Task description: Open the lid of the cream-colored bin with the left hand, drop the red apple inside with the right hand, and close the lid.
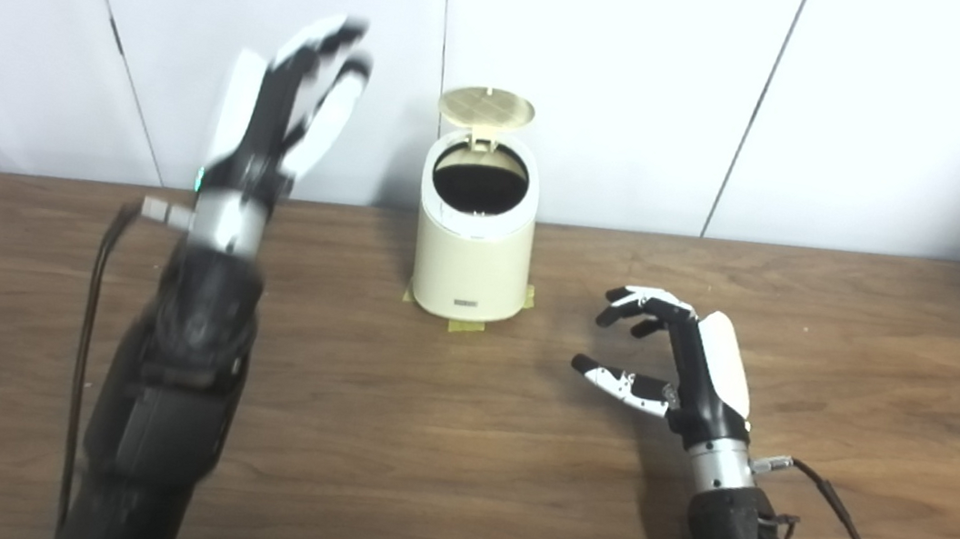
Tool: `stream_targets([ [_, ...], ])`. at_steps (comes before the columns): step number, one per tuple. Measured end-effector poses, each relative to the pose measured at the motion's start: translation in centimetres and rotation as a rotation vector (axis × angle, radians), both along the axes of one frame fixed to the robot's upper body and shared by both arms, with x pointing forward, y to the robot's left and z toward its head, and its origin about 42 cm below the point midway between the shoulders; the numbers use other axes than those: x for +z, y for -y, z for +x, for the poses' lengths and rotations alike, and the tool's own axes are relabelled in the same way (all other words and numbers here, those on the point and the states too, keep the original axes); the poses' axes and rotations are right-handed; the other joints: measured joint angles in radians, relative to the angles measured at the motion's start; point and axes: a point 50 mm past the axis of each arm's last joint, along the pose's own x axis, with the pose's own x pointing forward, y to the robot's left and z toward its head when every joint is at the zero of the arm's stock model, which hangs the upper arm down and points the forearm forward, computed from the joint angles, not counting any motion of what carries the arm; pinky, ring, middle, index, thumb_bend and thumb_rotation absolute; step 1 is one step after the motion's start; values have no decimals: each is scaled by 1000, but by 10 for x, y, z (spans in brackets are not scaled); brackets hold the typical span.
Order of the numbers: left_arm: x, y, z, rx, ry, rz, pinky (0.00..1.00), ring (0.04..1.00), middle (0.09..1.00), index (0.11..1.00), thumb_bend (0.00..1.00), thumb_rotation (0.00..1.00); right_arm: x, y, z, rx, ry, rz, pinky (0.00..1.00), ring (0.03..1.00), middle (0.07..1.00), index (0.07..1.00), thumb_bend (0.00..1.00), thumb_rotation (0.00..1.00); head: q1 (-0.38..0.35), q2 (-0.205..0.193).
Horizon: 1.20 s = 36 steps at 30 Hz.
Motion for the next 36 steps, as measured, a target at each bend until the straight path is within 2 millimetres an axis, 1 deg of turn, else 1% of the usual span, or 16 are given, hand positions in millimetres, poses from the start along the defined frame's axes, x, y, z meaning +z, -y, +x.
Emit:
stream_targets([
  [2, 16, 13, 7, -2, -53, 86, 1000, 959, 883, 811, 626, 1000, 0, 0, 0, 1, 0, -1, 524, 643, 682, 496, 482, 151, -2, 2],
  [4, 28, 25, 11, -25, -120, 166, 1000, 989, 924, 834, 675, 1000, 0, -1, -1, 2, 1, -2, 524, 641, 682, 496, 482, 152, -6, 2],
  [6, 38, 35, 15, -39, -161, 239, 1000, 996, 934, 842, 698, 1000, 0, -1, -1, 5, 2, -4, 527, 644, 684, 496, 482, 153, -6, 3],
  [8, 45, 41, 19, -39, -186, 295, 963, 998, 934, 846, 723, 1000, 0, -2, -1, 7, 3, -9, 527, 646, 684, 497, 482, 154, -6, 3],
  [10, 49, 47, 23, -38, -210, 336, 925, 995, 926, 842, 739, 992, 0, -2, -1, 9, 2, -16, 520, 641, 680, 496, 482, 155, -8, -3],
  [11, 49, 51, 26, -34, -225, 352, 934, 998, 930, 844, 753, 991, 0, -3, -1, 10, 1, -18, 519, 641, 681, 497, 482, 155, -8, -3],
  [12, 49, 54, 28, -32, -243, 371, 967, 999, 937, 848, 782, 989, 0, -3, -1, 12, 0, -20, 517, 640, 681, 496, 482, 155, -8, -5],
  [13, 48, 57, 30, -28, -260, 389, 984, 1000, 941, 850, 795, 989, 0, -3, -2, 13, -1, -21, 516, 640, 681, 496, 482, 155, -8, -6],
  [14, 46, 61, 31, -24, -277, 412, 994, 1000, 954, 856, 833, 981, 0, -3, -1, 13, 0, -20, 515, 640, 681, 497, 483, 155, -6, -8],
  [16, 42, 70, 34, -13, -302, 457, 999, 1000, 959, 860, 857, 975, 0, -3, -1, 13, -1, -20, 513, 639, 681, 497, 483, 155, -6, -9],
  [18, 37, 77, 34, -3, -310, 502, 1000, 1000, 935, 855, 903, 993, 0, -3, -1, 14, 0, -21, 514, 640, 680, 497, 483, 156, -6, -11],
  [21, 28, 85, 36, 22, -315, 576, 1000, 1000, 929, 852, 912, 1000, 0, -4, -1, 14, 0, -22, 512, 638, 682, 497, 483, 156, -6, -11],
  [25, 19, 86, 38, 60, -316, 630, 1000, 987, 891, 840, 916, 1000, 0, -4, -1, 14, -1, -20, 513, 641, 684, 496, 483, 154, -9, -12],
  [31, -1, 82, 41, 92, -330, 687, 1000, 978, 876, 837, 935, 1000, 0, -4, -1, 15, -2, -22, 508, 635, 675, 496, 483, 154, -9, -12],
  [36, -3, 80, 42, 108, -305, 694, 1000, 973, 858, 831, 940, 1000, -1, -3, -1, 9, -12, -26, 509, 638, 682, 496, 482, 155, -9, -15],
])
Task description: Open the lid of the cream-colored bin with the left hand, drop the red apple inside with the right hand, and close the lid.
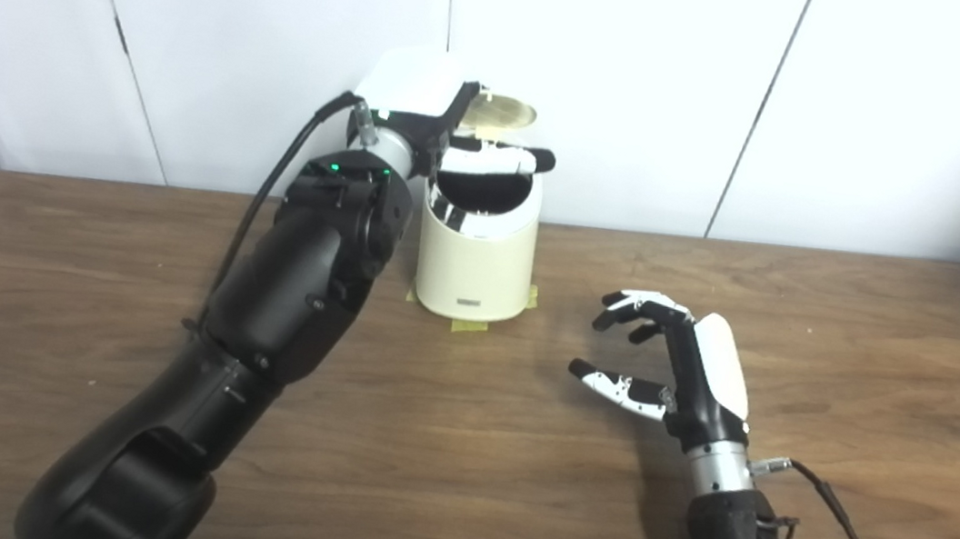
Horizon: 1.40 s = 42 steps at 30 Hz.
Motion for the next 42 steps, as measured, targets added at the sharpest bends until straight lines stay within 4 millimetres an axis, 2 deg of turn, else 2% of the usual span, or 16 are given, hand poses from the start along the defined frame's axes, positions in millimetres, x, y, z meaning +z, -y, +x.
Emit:
stream_targets([
  [9, -5, -1, -2, -1, 15, 2, 1000, 979, 867, 835, 920, 1000, -1, 0, 0, 1, -16, -4, 513, 639, 678, 496, 483, 153, -2, 3],
  [15, -11, 1, -12, -33, 37, 49, 1000, 979, 861, 826, 918, 1000, 0, -2, -1, -4, -18, -2, 511, 637, 680, 496, 483, 154, -2, 8],
  [20, -29, 5, -27, -58, 62, 177, 1000, 999, 877, 842, 941, 997, 0, -4, -2, -3, -17, -7, 520, 644, 683, 497, 482, 153, -2, 8],
  [25, -42, 9, -44, -80, 77, 281, 1000, 1000, 901, 866, 907, 976, -1, -6, -2, -7, -22, -9, 507, 633, 680, 497, 483, 153, -2, 5],
  [29, -52, 9, -59, -105, 99, 321, 1000, 1000, 892, 863, 886, 961, -1, -7, -2, -7, -22, -6, 506, 630, 678, 497, 482, 154, 1, 8],
  [33, -71, 4, -67, -99, 96, 340, 1000, 1000, 880, 842, 874, 953, -1, -7, -2, -11, -27, -5, 510, 635, 679, 497, 483, 153, 0, 8],
  [42, -77, 1, -73, -102, 112, 343, 1000, 975, 864, 841, 848, 935, 0, -7, -2, -8, -31, -5, 514, 638, 679, 496, 483, 152, 0, 12],
])
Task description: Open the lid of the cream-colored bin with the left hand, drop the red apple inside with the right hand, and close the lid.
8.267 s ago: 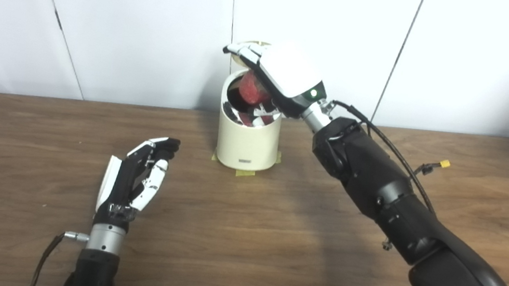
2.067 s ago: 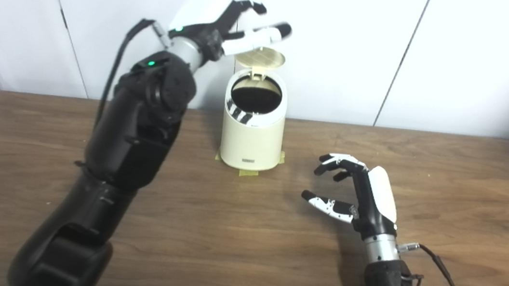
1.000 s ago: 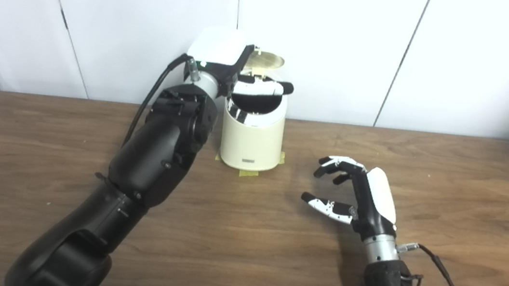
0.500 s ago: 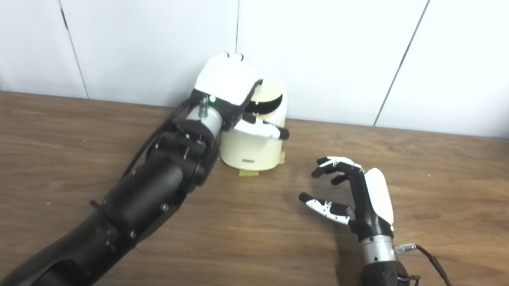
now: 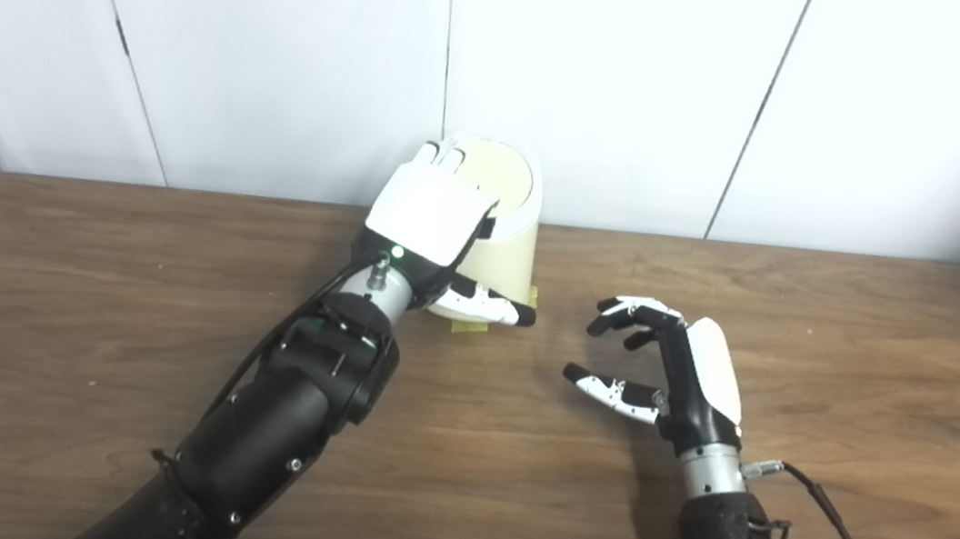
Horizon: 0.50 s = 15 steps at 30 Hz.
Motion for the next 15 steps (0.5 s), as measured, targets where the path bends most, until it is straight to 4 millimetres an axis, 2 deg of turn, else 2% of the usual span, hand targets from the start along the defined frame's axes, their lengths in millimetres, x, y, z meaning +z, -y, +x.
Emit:
stream_targets([
  [15, -8, -2, 5, 20, -34, -72, 1000, 967, 869, 835, 837, 905, 0, 0, 0, 3, -4, 2, 505, 632, 678, 496, 483, 152, -3, 3],
])
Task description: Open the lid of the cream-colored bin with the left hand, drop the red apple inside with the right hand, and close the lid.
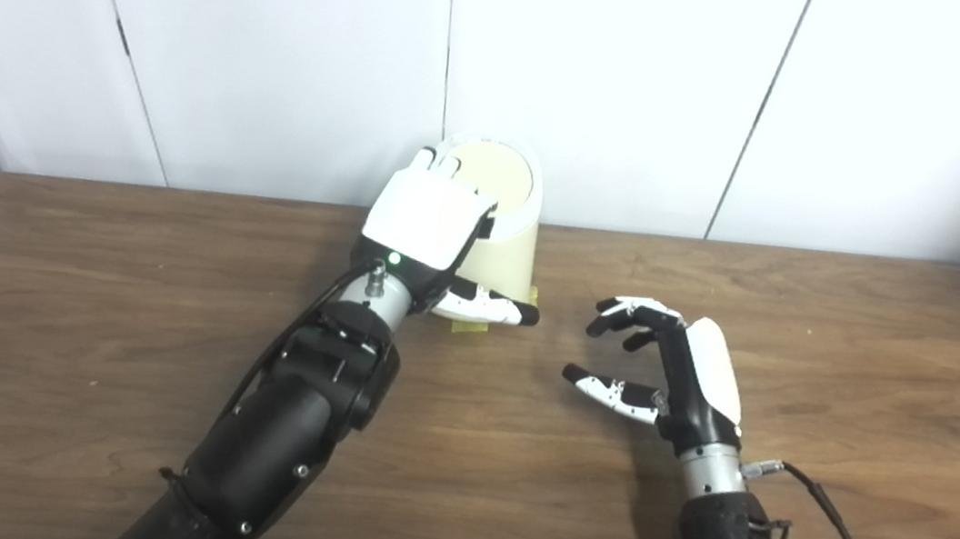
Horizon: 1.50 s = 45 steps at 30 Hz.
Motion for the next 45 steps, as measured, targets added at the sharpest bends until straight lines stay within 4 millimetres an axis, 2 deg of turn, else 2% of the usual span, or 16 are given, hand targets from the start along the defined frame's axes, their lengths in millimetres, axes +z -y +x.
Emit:
stream_targets([
  [5, 1, -2, 5, 2, -3, -32, 1000, 960, 862, 827, 797, 868, 1, 0, 0, 1, 2, 1, 502, 629, 678, 497, 483, 152, 1, 5],
  [6, 1, -4, 5, 0, 1, -49, 1000, 962, 865, 832, 782, 870, 1, 0, 0, 1, 2, 2, 506, 631, 678, 497, 483, 152, 5, 5],
  [7, 1, -5, 5, -3, 3, -71, 1000, 962, 876, 854, 752, 917, 1, 0, 0, 2, 1, 3, 508, 632, 678, 497, 483, 152, 5, 5],
  [9, -1, -11, 4, -4, -5, -154, 1000, 968, 899, 882, 731, 979, 1, 0, 0, 0, -1, 4, 513, 635, 678, 497, 484, 153, 6, 3],
  [11, -5, -14, 3, 0, -32, -263, 1000, 978, 929, 922, 705, 996, 1, 2, 0, -7, -7, 6, 516, 637, 681, 497, 484, 153, -2, 0],
  [14, -11, -20, 0, 18, -42, -487, 992, 998, 987, 986, 573, 1000, 0, 3, 0, -15, -15, 14, 504, 631, 684, 496, 484, 153, -2, 0],
  [18, -11, -25, 1, 46, 35, -662, 977, 1000, 1000, 1000, 444, 993, 0, 3, 1, -18, -20, 16, 512, 637, 687, 496, 484, 153, -3, 0],
  [23, -8, -31, -1, -18, 131, -788, 958, 1000, 1000, 1000, 378, 997, -3, 4, 1, -31, -39, 14, 515, 640, 683, 496, 483, 152, -5, -2],
  [27, -25, -45, -13, -65, 145, -942, 954, 990, 992, 995, 350, 1000, -3, 4, 1, -33, -41, 16, 529, 652, 690, 496, 483, 152, -5, -5],
  [30, -47, -61, -27, -65, 151, -1031, 908, 951, 955, 946, 316, 1000, -3, 5, 1, -34, -43, 17, 525, 646, 686, 496, 483, 153, -8, -5],
  [33, -63, -79, -39, -74, 156, -1105, 741, 850, 870, 869, 235, 929, -4, 5, 1, -34, -44, 15, 525, 644, 680, 496, 483, 152, -3, -3],
  [35, -71, -90, -45, -89, 171, -1134, 645, 767, 797, 805, 204, 754, -4, 5, 1, -34, -45, 15, 524, 644, 677, 496, 483, 151, -6, -5],
  [38, -83, -102, -53, -113, 200, -1153, 564, 689, 731, 744, 202, 555, -5, 5, 2, -33, -45, 21, 508, 628, 665, 496, 483, 149, -8, -8],
  [42, -95, -108, -61, -105, 190, -1170, 537, 664, 711, 722, 226, 407, -3, 6, 5, -17, -9, 46, 470, 594, 653, 495, 483, 147, -8, -9],
  [45, -99, -111, -64, -85, 186, -1194, 535, 655, 704, 716, 246, 374, -2, 6, 6, -5, 12, 55, 456, 580, 651, 495, 484, 148, -5, -9],
])
